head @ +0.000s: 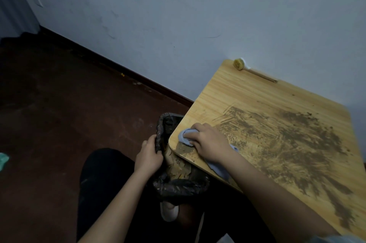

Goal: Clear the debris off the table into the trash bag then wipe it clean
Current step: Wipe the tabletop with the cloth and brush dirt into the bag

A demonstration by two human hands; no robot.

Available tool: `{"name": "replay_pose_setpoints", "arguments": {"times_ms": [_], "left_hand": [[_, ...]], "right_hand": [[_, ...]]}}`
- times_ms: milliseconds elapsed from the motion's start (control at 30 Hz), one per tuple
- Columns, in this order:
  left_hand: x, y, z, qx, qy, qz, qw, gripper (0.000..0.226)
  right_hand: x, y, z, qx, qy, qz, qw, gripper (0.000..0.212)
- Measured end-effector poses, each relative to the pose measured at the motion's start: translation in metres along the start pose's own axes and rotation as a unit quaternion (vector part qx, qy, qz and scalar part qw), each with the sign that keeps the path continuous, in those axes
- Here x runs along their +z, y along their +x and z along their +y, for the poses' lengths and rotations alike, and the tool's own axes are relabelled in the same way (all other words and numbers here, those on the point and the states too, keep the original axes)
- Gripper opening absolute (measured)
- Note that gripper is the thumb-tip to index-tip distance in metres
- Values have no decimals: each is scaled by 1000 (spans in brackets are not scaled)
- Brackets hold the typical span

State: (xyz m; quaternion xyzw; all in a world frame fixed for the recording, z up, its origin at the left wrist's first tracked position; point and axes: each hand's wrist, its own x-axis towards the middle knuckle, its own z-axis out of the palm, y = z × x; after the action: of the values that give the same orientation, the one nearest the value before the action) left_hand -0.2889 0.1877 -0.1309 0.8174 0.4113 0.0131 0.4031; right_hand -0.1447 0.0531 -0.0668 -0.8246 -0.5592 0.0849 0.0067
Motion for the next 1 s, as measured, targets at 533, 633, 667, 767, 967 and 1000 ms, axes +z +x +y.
{"name": "replay_pose_setpoints", "arguments": {"times_ms": [533,633,667,767,967,1000], "left_hand": [[0,-1,-1,7,-2,-4,1000,53],[1,-1,-2,5,0,-6,1000,54],[2,-1,-2,4,0,-7,1000,55],[2,-1,-3,0,-1,-6,1000,57],[1,-1,-6,-5,-9,-7,1000,57],[1,-1,-6,-6,-10,-8,1000,57]], "right_hand": [[7,-2,-6,-20,-11,-2,1000,33],[6,0,-5,-3,-14,5,1000,34],[6,0,-6,-3,-16,2,1000,34],[9,1,-8,-15,-20,-8,1000,34],[9,2,-9,-34,-20,-17,999,33],[10,1,-9,-37,-17,-17,999,33]]}}
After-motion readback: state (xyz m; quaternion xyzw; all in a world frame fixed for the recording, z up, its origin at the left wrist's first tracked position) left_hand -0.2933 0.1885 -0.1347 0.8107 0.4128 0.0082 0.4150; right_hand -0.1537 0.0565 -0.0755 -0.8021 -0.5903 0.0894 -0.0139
